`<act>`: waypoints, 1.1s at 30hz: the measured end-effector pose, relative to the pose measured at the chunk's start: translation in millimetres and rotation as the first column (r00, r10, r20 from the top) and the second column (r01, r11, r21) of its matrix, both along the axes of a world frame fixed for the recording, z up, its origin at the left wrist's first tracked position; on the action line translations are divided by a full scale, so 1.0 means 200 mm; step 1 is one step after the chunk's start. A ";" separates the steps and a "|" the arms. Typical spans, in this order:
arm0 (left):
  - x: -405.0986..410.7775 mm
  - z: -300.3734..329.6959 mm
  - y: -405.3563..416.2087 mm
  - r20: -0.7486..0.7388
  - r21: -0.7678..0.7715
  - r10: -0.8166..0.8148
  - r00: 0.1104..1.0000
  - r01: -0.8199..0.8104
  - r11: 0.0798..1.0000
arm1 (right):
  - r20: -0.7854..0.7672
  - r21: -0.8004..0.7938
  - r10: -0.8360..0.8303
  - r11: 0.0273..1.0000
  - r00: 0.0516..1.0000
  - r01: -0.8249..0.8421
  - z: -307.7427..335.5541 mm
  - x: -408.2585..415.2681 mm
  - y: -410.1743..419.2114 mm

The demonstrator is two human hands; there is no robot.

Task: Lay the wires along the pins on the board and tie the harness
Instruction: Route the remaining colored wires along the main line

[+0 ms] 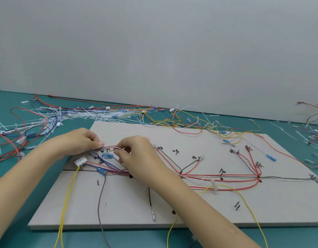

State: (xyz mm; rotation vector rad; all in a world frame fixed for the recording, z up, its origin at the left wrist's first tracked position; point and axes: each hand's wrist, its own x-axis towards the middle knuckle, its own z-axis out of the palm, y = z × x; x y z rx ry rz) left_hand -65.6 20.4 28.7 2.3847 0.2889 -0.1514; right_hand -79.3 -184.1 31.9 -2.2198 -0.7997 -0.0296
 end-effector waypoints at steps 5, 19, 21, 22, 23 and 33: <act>0.00 0.00 0.01 -0.010 0.055 -0.041 0.999 0.042 0.998 | 0.133 -0.193 0.046 0.981 0.990 -0.020 0.03 -0.07 -0.06; -0.05 -0.01 -0.03 0.216 0.054 0.033 0.976 -0.045 0.998 | 0.251 -0.219 0.052 0.976 0.967 0.004 0.02 -0.15 -0.19; -0.05 0.00 -0.04 0.232 0.054 0.003 0.973 -0.016 0.998 | 0.207 -0.159 -0.011 0.986 0.978 0.044 0.00 -0.12 -0.21; -0.05 0.00 -0.05 0.240 0.052 -0.027 0.970 0.015 0.999 | 0.170 -0.133 -0.044 0.989 0.985 0.067 0.00 -0.11 -0.22; -0.05 0.01 -0.05 0.248 0.057 -0.060 0.967 0.047 0.997 | 0.117 -0.106 -0.077 0.990 0.990 0.090 -0.01 -0.10 -0.22; -0.08 0.03 -0.15 0.284 0.295 -0.184 0.941 0.097 0.951 | -0.032 -0.098 -0.098 0.991 0.995 0.094 -0.06 -0.10 -0.26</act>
